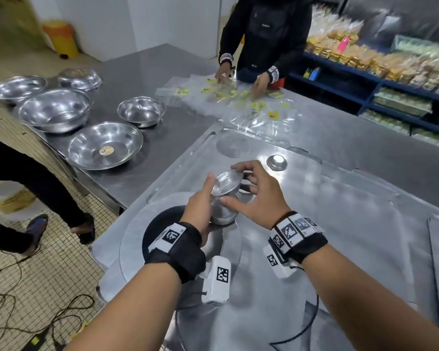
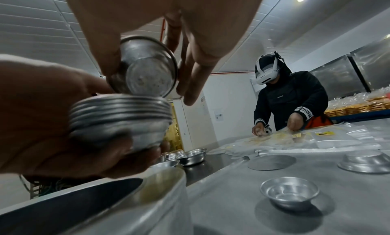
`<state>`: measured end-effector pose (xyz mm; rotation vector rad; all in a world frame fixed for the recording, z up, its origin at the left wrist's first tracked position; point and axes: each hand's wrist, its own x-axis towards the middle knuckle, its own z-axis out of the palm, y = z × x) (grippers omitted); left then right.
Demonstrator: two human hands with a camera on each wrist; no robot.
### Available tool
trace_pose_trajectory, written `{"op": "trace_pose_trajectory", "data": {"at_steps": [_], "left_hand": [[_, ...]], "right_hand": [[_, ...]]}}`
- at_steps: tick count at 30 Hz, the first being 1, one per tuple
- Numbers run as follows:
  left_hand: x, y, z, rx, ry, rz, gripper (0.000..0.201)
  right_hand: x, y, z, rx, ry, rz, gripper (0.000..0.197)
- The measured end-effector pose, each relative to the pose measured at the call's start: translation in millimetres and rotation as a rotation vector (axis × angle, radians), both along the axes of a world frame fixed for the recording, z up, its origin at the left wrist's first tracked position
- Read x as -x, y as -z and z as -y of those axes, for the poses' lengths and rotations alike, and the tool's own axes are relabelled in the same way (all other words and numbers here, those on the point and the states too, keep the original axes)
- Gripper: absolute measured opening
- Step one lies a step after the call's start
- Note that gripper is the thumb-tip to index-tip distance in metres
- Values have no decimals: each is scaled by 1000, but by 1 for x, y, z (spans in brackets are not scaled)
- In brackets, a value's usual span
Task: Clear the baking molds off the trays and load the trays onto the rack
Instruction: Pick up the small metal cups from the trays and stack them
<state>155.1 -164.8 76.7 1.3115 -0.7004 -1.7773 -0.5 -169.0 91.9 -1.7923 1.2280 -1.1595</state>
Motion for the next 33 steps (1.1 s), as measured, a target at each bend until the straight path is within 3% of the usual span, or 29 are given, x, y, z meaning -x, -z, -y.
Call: {"op": "trace_pose_trajectory", "data": {"at_steps": [5, 9, 17, 20, 25, 29, 33], "left_hand": [[16, -6, -2, 56, 12, -2, 29], [23, -1, 0, 86, -11, 45, 28], [28, 11, 14, 127, -57, 152, 18], [25, 17, 21, 130, -95, 198, 21], [22, 22, 30, 106, -108, 233, 23], [20, 27, 33, 94, -110, 253, 23], [20, 28, 33, 95, -80, 252, 28]], "right_hand": [[10, 6, -17, -19, 4, -44, 60], [20, 9, -22, -50, 0, -41, 57], [42, 17, -13, -167, -84, -52, 74], [50, 33, 5, -247, -110, -200, 88], [57, 73, 51, -251, 6, -715, 73], [56, 97, 95, -305, 149, -829, 70], [53, 108, 127, -403, 158, -932, 81]]}}
